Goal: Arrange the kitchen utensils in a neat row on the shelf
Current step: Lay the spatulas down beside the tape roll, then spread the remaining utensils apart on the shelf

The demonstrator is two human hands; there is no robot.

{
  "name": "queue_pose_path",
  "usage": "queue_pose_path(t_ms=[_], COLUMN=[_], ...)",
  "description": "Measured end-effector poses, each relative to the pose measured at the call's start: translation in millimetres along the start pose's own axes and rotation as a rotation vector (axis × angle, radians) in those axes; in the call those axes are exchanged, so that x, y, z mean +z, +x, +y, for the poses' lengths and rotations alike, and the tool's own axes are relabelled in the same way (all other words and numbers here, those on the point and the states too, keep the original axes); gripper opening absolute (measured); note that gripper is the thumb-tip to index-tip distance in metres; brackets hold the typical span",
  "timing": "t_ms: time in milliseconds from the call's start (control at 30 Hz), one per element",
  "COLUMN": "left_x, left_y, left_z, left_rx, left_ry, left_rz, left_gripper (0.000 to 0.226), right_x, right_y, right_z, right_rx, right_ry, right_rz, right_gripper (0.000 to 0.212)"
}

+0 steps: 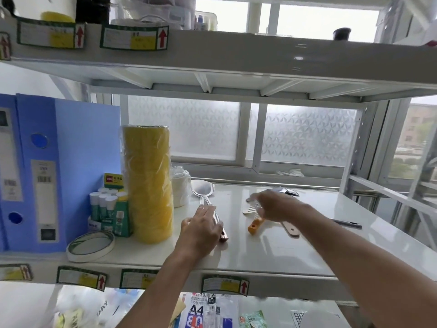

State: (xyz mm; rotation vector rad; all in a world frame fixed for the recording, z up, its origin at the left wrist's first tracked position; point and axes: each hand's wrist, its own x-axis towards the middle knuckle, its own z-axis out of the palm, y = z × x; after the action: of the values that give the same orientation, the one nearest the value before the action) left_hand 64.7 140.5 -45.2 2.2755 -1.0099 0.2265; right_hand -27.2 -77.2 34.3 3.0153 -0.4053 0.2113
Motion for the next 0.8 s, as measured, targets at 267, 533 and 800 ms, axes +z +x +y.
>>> queue_pose_path(t_ms=[267,533,800], left_x=[6,6,7], left_y=[-1,-2,-2], left_z=[-2,-1,-1], left_rx=[0.121,0.079,0.059], left_ry=[0.119,0.106,0.095], left_rz=[-0.078,-0.072,-0.063], left_gripper=[0.052,0.052,0.046], right_x=[18,38,36], right_y=[-54,-86,-104], right_z=[155,171,168], right_rx=[0.496,0.487,0.343], right_ry=[-0.146,0.068,0.083], right_rz=[-0.103,-0.025,0.041], right_gripper=[0.041,0.034,0.006])
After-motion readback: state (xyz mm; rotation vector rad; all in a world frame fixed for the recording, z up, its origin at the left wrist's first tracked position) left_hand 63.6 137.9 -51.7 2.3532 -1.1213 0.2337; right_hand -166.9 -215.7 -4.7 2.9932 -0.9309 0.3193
